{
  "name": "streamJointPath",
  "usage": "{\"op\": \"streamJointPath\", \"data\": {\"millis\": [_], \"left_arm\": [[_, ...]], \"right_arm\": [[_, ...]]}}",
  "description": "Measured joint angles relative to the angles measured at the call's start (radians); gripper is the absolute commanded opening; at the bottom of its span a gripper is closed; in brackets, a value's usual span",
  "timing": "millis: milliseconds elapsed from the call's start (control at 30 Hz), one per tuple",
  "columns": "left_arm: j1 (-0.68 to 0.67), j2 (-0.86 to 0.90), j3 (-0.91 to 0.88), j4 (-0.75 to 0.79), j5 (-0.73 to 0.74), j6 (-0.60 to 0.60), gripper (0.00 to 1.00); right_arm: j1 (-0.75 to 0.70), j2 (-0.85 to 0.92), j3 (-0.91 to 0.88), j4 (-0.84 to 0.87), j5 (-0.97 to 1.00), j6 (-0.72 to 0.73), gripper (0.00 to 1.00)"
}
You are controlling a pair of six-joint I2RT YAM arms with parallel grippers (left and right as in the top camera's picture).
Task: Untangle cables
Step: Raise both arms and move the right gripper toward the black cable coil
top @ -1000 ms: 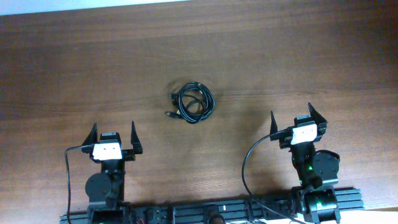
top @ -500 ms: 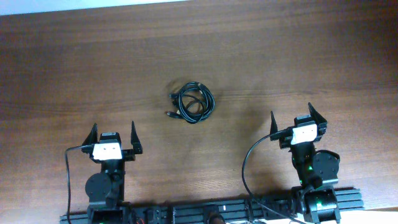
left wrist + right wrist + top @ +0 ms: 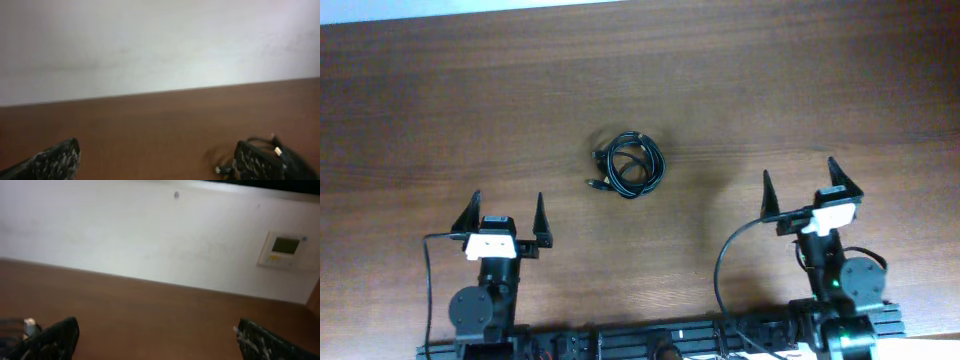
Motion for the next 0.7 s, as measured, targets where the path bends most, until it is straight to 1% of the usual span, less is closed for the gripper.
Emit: {"op": "streamJointPath", "data": {"millis": [67, 100, 167, 200, 333, 433, 467, 533, 567, 600, 700], "left_arm": [[0.000, 0.023, 0.080, -0.070, 0.008, -0.002, 0.99], [0.000, 0.042, 0.139, -0.130, 0.010, -0.002, 0.99], [0.000, 0.103, 0.290, -0.249, 0.014, -0.002, 0.99], [0.000, 0.134, 0.352, -0.279, 0.016, -0.002, 0.99], [0.000, 0.297, 0.654, -0.549, 0.055, -0.002, 0.99], [0.000, 0.406, 0.823, -0.718, 0.076, -0.001, 0.99], [0.000, 0.449, 0.885, -0.785, 0.082, -0.002, 0.99], [0.000, 0.527, 0.988, -0.869, 0.101, -0.002, 0.99], [0.000, 0.552, 1.022, -0.900, 0.115, -0.002, 0.99], [0.001, 0.601, 1.091, -0.966, 0.168, -0.002, 0.99], [0.002, 0.627, 1.138, -1.035, 0.252, -0.002, 0.99]], "right_arm": [[0.000, 0.011, 0.083, -0.091, 0.001, 0.019, 0.99], [0.000, 0.031, 0.153, -0.182, 0.005, 0.029, 0.99], [0.000, 0.079, 0.275, -0.294, 0.014, 0.038, 0.99], [0.000, 0.115, 0.353, -0.363, 0.017, 0.042, 0.99], [0.001, 0.251, 0.581, -0.582, 0.026, 0.060, 0.99], [0.001, 0.372, 0.756, -0.799, 0.011, 0.073, 0.99], [0.001, 0.403, 0.799, -0.840, -0.001, 0.074, 0.99], [0.002, 0.475, 0.903, -0.943, -0.049, 0.081, 0.99], [0.002, 0.495, 0.938, -0.968, -0.074, 0.082, 0.99], [0.002, 0.530, 1.005, -1.008, -0.144, 0.089, 0.99], [0.002, 0.543, 1.058, -1.029, -0.293, 0.093, 0.99]]}}
